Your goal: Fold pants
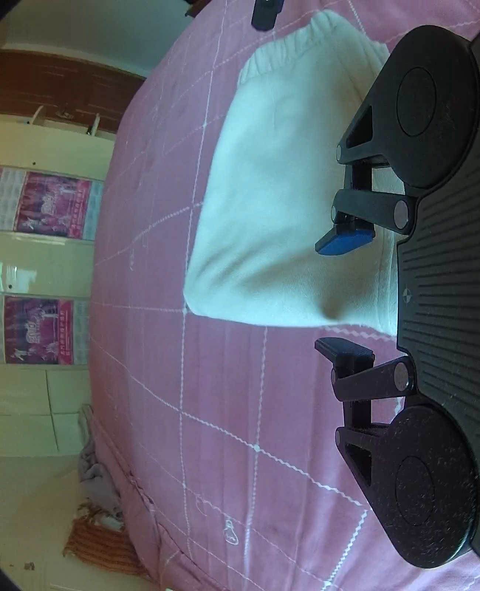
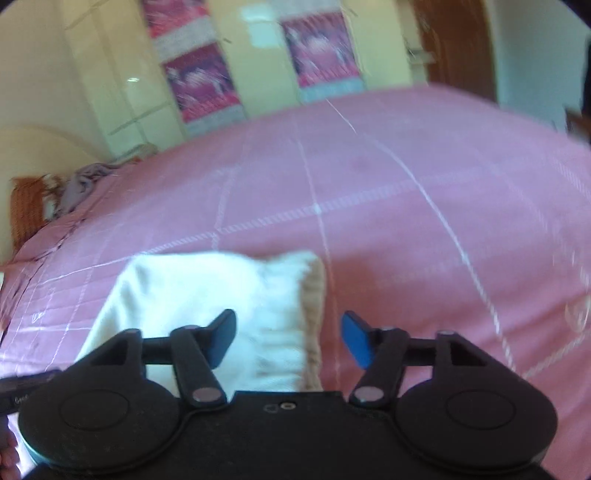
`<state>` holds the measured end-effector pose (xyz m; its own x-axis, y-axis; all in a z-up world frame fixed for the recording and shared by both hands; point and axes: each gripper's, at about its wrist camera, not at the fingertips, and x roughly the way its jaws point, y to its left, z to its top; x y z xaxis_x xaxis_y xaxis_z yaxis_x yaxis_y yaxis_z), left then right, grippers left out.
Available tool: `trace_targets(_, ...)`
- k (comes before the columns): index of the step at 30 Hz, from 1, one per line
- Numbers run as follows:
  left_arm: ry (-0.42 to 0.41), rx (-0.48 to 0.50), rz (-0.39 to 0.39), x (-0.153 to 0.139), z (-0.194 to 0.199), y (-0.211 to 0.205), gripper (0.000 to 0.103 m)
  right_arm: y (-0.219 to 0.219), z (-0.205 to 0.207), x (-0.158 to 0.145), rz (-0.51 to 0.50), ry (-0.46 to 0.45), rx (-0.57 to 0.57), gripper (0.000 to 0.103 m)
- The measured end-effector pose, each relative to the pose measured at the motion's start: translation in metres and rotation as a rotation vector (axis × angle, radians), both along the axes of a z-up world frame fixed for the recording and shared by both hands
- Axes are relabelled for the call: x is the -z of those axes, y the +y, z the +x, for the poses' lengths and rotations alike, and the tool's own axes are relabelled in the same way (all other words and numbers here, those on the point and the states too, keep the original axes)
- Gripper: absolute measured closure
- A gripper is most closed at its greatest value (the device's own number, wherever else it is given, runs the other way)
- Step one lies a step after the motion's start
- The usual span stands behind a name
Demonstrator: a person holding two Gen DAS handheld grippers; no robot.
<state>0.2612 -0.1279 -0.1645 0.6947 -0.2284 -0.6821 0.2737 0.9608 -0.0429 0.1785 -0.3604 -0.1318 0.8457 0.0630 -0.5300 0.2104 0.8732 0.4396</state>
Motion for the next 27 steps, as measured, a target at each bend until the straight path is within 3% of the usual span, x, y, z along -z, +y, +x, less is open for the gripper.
trace_targets(3,0.007,0.044,0.014,-0.002,-0.010,-0.012,0.054,0.026,-0.001,-0.021,-0.111,-0.055,-0.085,0.059)
trace_targets(7,0.062,0.057,0.060,0.017,-0.020,-0.024,0.054,0.053,-0.001,-0.015,-0.170,-0.012,-0.164,0.062)
trace_targets(13,0.085,0.036,0.079,0.022,-0.021,-0.030,0.054,0.055,0.006,0.020,-0.179,0.158,-0.133,0.063)
trace_targets(16,0.085,0.035,0.095,0.022,-0.019,-0.034,0.054,0.046,0.005,0.025,-0.130,0.166,-0.111,0.063)
trace_targets(22,0.074,0.036,0.125,0.020,-0.018,-0.039,0.048,0.053,0.004,0.019,-0.163,0.166,-0.120,0.059)
trace_targets(27,0.042,0.013,0.072,0.007,-0.017,-0.035,0.043,0.047,0.007,0.000,-0.160,0.098,-0.093,0.059)
